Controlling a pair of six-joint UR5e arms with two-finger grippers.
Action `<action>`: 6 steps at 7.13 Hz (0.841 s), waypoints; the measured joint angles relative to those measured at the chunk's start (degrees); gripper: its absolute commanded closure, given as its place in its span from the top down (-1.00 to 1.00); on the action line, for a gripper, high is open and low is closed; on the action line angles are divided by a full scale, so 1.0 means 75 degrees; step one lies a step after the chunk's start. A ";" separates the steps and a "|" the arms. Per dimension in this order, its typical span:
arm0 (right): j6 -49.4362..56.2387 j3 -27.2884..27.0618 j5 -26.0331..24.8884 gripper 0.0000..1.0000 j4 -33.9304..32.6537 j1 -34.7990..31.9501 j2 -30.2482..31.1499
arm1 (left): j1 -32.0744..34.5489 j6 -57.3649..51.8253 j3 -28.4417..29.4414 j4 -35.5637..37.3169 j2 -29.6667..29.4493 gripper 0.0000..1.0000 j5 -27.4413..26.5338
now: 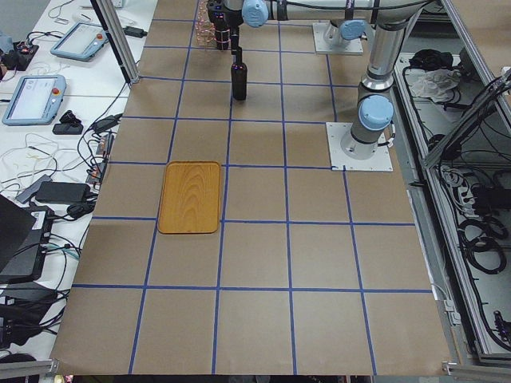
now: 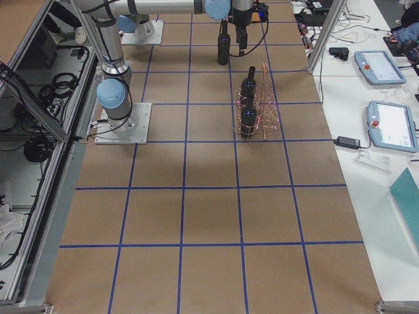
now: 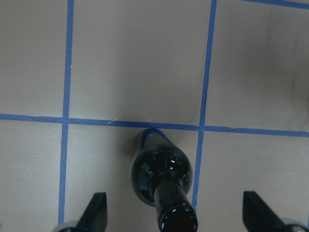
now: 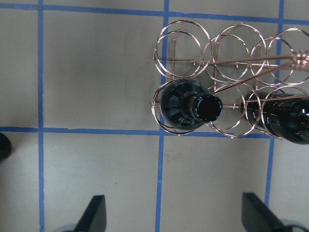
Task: Take wine from basket and place on tray
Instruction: 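Reach the left gripper to the standing bottle and grasp its neck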
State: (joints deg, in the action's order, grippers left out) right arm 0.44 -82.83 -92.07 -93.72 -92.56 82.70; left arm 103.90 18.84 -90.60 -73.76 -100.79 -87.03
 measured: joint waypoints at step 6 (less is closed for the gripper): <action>0.0021 -0.0133 0.0194 1.00 -0.0099 0.0067 0.0091 | 0.0173 0.0027 -0.0289 0.0166 -0.0333 0.71 -0.0327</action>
State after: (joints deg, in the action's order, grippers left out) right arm 0.59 -83.83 -90.62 -94.46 -92.06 83.39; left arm 105.20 19.04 -92.77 -72.51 -103.29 -89.48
